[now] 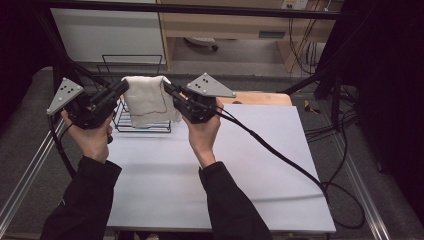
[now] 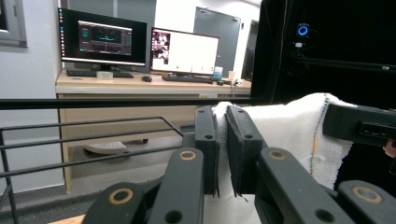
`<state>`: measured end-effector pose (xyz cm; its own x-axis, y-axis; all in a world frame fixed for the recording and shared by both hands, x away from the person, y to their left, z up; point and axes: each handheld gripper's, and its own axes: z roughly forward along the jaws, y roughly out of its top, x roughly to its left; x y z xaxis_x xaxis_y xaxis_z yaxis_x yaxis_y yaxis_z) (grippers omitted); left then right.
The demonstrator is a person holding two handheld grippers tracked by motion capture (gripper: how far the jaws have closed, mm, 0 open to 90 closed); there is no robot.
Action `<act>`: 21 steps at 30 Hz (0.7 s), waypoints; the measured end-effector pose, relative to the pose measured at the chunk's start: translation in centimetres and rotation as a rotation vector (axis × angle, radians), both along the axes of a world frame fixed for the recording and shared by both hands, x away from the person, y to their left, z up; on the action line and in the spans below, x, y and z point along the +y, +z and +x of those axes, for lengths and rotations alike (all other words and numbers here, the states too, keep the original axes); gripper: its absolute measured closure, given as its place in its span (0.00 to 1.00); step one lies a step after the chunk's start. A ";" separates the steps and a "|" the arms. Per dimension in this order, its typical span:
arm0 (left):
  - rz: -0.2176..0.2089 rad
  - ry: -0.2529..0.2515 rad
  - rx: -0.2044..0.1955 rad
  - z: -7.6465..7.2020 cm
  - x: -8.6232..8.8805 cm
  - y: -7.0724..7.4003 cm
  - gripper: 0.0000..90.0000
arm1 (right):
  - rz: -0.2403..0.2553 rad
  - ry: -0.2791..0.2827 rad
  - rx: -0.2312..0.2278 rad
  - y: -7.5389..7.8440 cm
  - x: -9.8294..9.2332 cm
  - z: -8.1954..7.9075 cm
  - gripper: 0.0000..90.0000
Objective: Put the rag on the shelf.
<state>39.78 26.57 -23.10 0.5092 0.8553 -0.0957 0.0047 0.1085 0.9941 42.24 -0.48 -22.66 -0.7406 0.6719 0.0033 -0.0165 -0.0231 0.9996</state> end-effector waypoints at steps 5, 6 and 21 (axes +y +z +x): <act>-0.001 0.015 -0.004 0.5 0.6 0.6 0.92 | 0.001 0.000 -0.006 0.6 0.8 0.5 0.93; -0.002 0.018 -0.005 0.6 0.7 0.8 0.92 | 0.002 0.000 -0.006 0.7 0.9 0.6 0.93; -0.007 0.051 -0.019 2.0 2.2 2.8 0.93 | 0.005 0.003 -0.020 2.6 3.0 2.2 0.93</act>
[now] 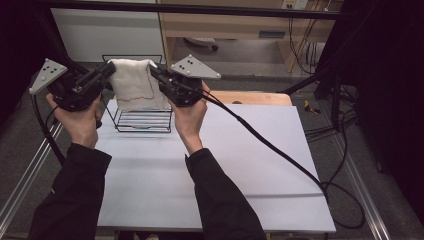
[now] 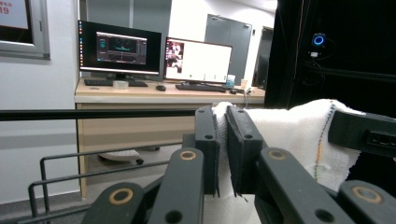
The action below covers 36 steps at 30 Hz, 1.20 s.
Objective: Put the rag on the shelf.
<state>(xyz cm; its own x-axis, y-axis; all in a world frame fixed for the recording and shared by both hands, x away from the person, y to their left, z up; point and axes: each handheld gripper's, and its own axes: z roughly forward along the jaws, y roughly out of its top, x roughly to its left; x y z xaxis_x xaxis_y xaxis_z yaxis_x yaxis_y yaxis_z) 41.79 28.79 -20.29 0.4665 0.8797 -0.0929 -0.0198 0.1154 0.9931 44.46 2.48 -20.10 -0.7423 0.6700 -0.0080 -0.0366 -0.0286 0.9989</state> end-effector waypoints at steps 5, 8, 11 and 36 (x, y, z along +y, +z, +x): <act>-0.011 0.010 -0.001 0.5 0.7 0.7 0.93 | 0.000 0.006 -0.006 0.8 0.8 0.5 0.93; -0.017 0.012 -0.006 0.7 1.1 1.1 0.93 | 0.006 0.008 -0.010 1.1 1.2 0.8 0.93; -0.013 0.015 -0.013 0.9 1.2 1.4 0.93 | 0.018 0.010 -0.013 1.3 1.4 1.1 0.93; -0.018 0.041 -0.031 4.0 3.1 3.0 0.93 | 0.034 0.005 -0.010 3.0 3.7 4.7 0.93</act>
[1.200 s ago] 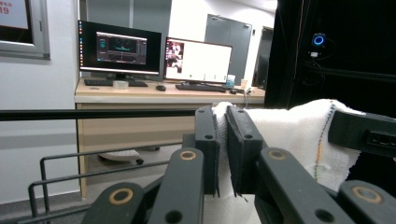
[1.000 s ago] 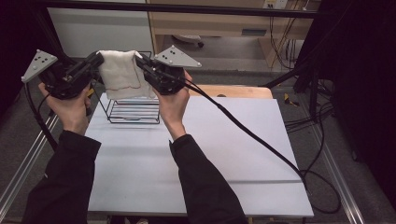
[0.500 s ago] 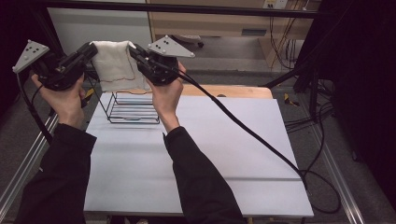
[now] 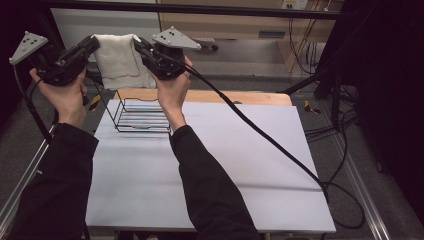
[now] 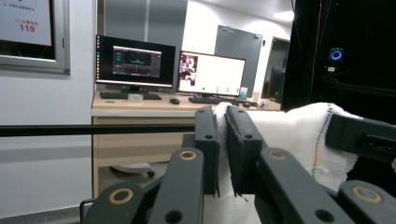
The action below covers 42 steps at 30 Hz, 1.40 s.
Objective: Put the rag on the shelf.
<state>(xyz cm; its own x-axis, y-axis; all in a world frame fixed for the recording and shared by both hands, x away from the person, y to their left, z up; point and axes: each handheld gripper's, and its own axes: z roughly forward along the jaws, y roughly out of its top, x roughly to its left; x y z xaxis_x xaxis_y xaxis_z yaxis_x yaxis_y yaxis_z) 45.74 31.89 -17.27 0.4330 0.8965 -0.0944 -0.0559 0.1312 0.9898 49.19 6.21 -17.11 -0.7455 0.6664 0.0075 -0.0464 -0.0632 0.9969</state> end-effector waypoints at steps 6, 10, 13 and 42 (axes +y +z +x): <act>0.005 -0.002 -0.006 0.8 0.1 0.5 0.93 | 0.013 -0.001 0.010 0.1 0.0 1.1 0.93; -0.006 0.000 -0.003 1.4 0.2 0.7 0.93 | 0.015 -0.004 0.007 0.4 0.2 1.6 0.93; -0.008 0.001 0.001 1.9 0.3 0.7 0.93 | 0.013 -0.008 0.011 0.5 0.4 2.1 0.93; 0.017 0.030 0.027 5.6 1.7 2.0 0.93 | -0.001 -0.028 0.022 1.4 2.2 5.4 0.93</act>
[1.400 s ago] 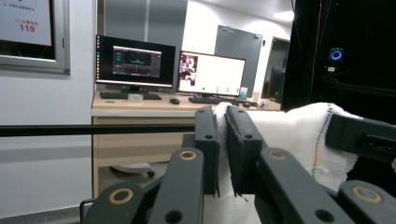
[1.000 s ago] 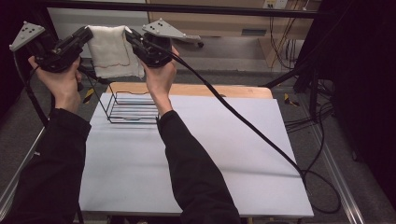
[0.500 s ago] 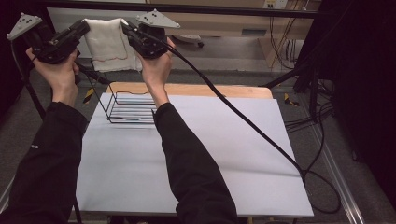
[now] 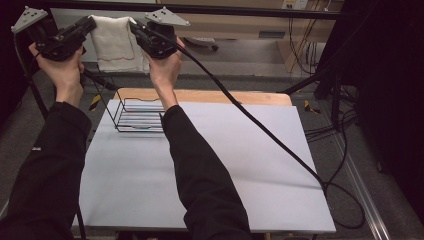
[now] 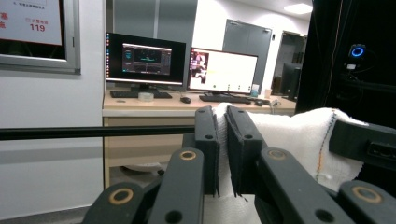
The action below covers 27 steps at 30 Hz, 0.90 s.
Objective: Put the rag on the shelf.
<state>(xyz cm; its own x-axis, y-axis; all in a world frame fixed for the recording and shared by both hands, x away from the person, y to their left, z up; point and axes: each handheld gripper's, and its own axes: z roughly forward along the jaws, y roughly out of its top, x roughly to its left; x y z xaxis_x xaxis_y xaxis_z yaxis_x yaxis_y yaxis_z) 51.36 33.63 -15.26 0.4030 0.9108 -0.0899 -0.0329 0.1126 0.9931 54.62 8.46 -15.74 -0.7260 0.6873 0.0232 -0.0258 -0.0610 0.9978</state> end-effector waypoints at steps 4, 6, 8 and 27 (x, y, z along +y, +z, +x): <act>0.013 0.012 0.025 0.6 0.2 -0.5 0.93 | -0.010 -0.001 0.006 -0.5 0.3 0.4 0.93; 0.015 0.013 0.036 0.9 0.3 -0.9 0.93 | -0.017 -0.002 0.013 -0.8 0.5 0.5 0.93; 0.014 0.012 0.044 1.1 0.4 -1.2 0.93 | -0.029 -0.003 0.017 -1.0 0.6 0.7 0.93; 0.034 0.003 0.093 1.1 0.7 -4.3 0.93 | -0.113 -0.014 0.043 -2.8 1.1 0.5 0.93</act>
<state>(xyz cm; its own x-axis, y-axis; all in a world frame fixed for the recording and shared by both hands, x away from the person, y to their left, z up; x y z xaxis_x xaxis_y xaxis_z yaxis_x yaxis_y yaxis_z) 52.41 34.32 -19.53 0.3913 0.9153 -0.0959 0.0598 0.0787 0.9951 55.12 9.57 -18.52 -0.7166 0.6970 -0.0245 0.0167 0.0522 0.9985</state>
